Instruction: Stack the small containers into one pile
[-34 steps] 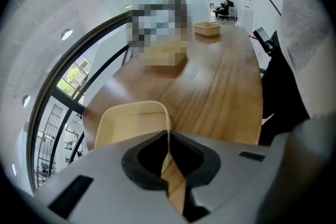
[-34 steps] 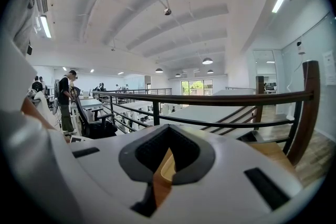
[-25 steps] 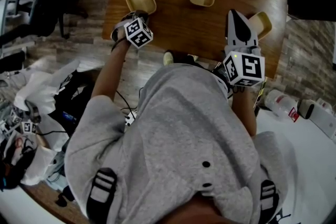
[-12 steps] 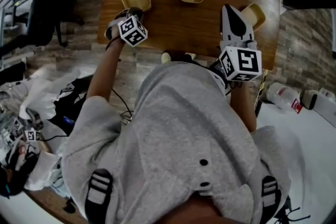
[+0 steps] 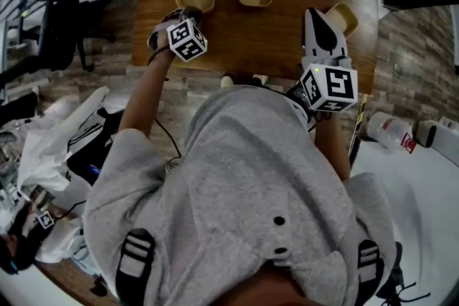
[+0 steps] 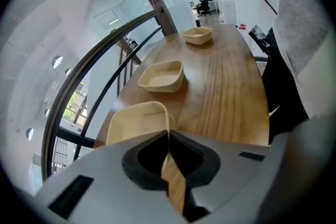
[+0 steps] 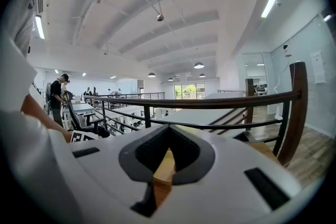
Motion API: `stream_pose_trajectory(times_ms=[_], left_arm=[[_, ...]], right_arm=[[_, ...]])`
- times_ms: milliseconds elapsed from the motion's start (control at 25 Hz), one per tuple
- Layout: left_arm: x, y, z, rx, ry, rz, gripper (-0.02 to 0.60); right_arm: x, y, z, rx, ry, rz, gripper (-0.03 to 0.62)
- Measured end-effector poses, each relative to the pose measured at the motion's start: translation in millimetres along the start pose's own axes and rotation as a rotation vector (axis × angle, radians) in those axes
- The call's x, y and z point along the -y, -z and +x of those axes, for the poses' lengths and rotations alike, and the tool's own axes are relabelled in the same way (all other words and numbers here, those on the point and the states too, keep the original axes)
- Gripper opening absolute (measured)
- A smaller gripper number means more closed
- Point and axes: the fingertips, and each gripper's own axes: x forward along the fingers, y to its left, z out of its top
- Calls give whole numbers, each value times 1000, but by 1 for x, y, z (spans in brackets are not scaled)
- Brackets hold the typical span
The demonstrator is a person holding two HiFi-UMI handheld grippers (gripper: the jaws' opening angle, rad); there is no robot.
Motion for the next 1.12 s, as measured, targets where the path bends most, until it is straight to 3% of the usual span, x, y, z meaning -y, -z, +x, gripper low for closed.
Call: stream_pose_trajectory(times_ms=[1120], left_arm=[[4,-118,14,144,36,210,23]], right_arm=[[40,6,-31,13,110,33,9]])
